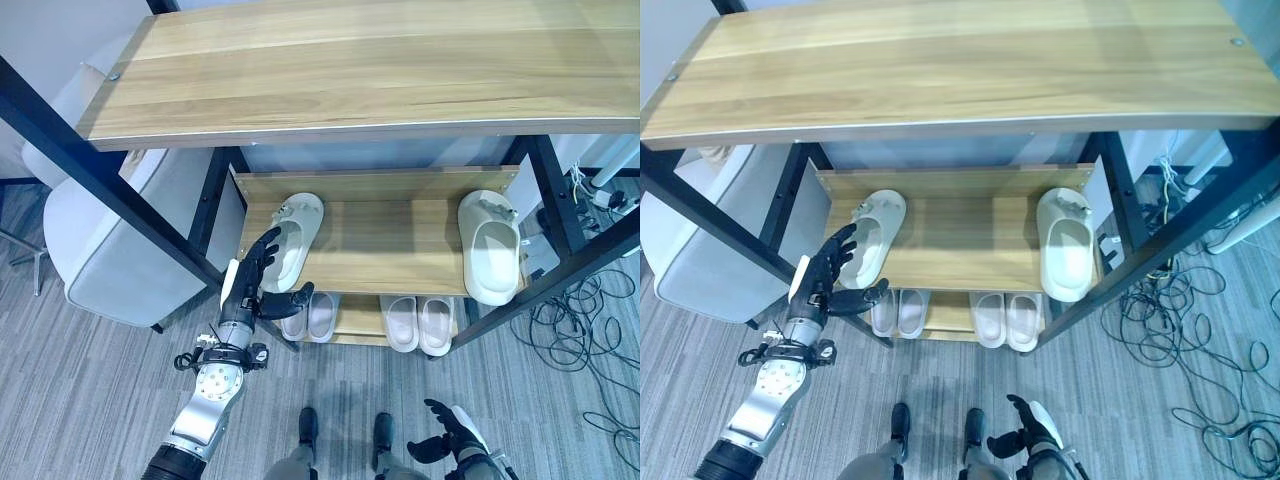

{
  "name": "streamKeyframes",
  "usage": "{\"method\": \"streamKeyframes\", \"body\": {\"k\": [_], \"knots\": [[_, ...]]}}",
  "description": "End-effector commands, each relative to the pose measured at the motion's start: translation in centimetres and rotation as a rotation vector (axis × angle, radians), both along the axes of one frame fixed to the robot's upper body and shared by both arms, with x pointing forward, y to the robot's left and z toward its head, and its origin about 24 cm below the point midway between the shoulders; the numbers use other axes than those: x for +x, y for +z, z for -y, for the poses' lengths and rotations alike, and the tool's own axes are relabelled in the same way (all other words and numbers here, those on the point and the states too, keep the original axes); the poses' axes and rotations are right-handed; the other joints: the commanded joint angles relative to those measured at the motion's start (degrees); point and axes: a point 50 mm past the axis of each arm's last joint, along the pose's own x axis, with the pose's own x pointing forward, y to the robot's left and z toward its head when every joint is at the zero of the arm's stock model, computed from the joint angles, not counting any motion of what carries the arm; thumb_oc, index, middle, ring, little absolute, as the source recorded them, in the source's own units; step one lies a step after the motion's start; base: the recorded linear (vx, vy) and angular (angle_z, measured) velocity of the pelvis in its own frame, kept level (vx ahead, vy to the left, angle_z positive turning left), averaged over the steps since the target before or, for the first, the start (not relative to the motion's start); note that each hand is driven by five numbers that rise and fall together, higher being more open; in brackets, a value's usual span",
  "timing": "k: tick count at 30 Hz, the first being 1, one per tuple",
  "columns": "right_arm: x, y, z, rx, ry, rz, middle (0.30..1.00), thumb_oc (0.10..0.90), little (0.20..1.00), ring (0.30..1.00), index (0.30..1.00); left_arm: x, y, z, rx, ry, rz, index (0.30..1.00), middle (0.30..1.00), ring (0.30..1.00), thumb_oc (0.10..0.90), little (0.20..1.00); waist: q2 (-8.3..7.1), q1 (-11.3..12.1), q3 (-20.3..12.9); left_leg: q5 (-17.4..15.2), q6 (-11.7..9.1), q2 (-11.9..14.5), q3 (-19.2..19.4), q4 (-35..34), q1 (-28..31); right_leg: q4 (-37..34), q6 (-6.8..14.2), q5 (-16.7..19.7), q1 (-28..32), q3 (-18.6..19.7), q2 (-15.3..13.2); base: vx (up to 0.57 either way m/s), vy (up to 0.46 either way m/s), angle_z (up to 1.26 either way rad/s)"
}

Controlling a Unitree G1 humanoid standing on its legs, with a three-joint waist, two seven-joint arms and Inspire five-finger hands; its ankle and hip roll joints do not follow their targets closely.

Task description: Arrange the slippers neatly on the shoe rack.

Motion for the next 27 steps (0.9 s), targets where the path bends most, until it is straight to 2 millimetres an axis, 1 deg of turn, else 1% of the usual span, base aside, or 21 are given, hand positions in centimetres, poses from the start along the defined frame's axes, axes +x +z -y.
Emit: {"method": "streamKeyframes", "body": {"k": [1,11,12,15,20,23,24,27], "knots": [[0.8,0.8,-0.6,0.019,0.009,0.089,0.900,0.800,0.900,0.900,0.900,1.2,5.6,-0.2,0.022,0.004,0.302,0.900,0.900,0.900,0.800,0.900,-2.03,-0.8,-2.2,0.0,-1.2,-2.2,0.2,0.1,-1.9,0.7,5.1,-5.5,1.8,-0.3,-2.7,0.00,0.000,0.00],[0.9,0.8,-0.7,0.022,0.012,0.086,0.900,0.800,0.900,0.900,0.900,3.1,7.2,-0.6,0.069,0.089,0.362,0.900,0.900,0.900,0.800,0.900,-1.75,-1.7,-2.3,-0.1,-1.2,-2.1,0.5,0.1,-2.8,0.7,5.3,-5.1,0.5,-0.2,-3.0,0.00,0.000,0.00],[0.9,0.8,-0.7,0.024,0.013,0.087,0.900,0.800,0.900,0.900,0.900,3.6,7.6,-0.7,0.085,0.108,0.376,0.900,0.900,0.900,0.800,0.900,-1.72,-2.0,-2.4,0.0,-1.2,-2.1,0.5,0.1,-3.2,0.7,5.4,-4.9,0.0,-0.1,-3.0,0.00,0.000,0.00],[0.9,0.8,-0.8,0.030,0.012,0.091,0.900,0.800,0.900,0.900,0.900,4.3,8.2,-0.9,0.124,0.130,0.397,0.900,0.900,0.900,0.800,0.900,-1.72,-2.3,-2.5,0.1,-1.2,-2.1,0.7,0.1,-3.9,0.7,5.4,-4.7,-0.9,0.1,-3.1,0.00,0.001,-0.02],[1.1,0.9,-0.7,0.034,0.008,0.095,0.900,0.800,0.900,0.900,0.900,5.4,8.8,-1.5,0.205,0.168,0.405,0.900,0.900,0.900,0.800,0.900,-1.68,-2.8,-2.7,0.3,-1.1,-2.0,0.8,0.1,-5.3,0.7,5.6,-4.0,-2.6,0.6,-3.3,0.00,0.006,-0.10],[1.2,0.9,-0.7,0.038,0.003,0.097,0.900,0.800,0.900,0.900,0.900,5.9,9.1,-2.0,0.280,0.189,0.409,0.900,0.900,0.900,0.800,0.900,-1.69,-3.0,-2.7,0.3,-1.0,-2.0,1.0,0.1,-5.8,0.7,5.7,-3.8,-3.2,0.6,-3.3,0.00,0.004,-0.04],[1.2,0.9,-0.7,0.040,0.003,0.102,0.900,0.800,0.900,0.900,0.900,6.3,9.2,-2.2,0.333,0.192,0.407,0.900,0.900,0.900,0.800,0.900,-1.64,-3.1,-2.5,0.3,-1.0,-2.0,1.1,0.1,-6.0,0.7,5.7,-3.7,-3.4,0.8,-3.3,0.00,0.000,0.00],[1.4,1.0,-0.7,0.042,0.001,0.108,0.900,0.800,0.900,0.900,0.900,6.5,9.4,-2.6,0.385,0.200,0.412,0.900,0.900,0.900,0.800,0.900,-1.69,-3.1,-2.5,0.3,-1.0,-2.1,1.2,0.1,-6.2,0.7,5.7,-3.6,-3.7,0.9,-3.3,0.00,0.000,0.00]]}}
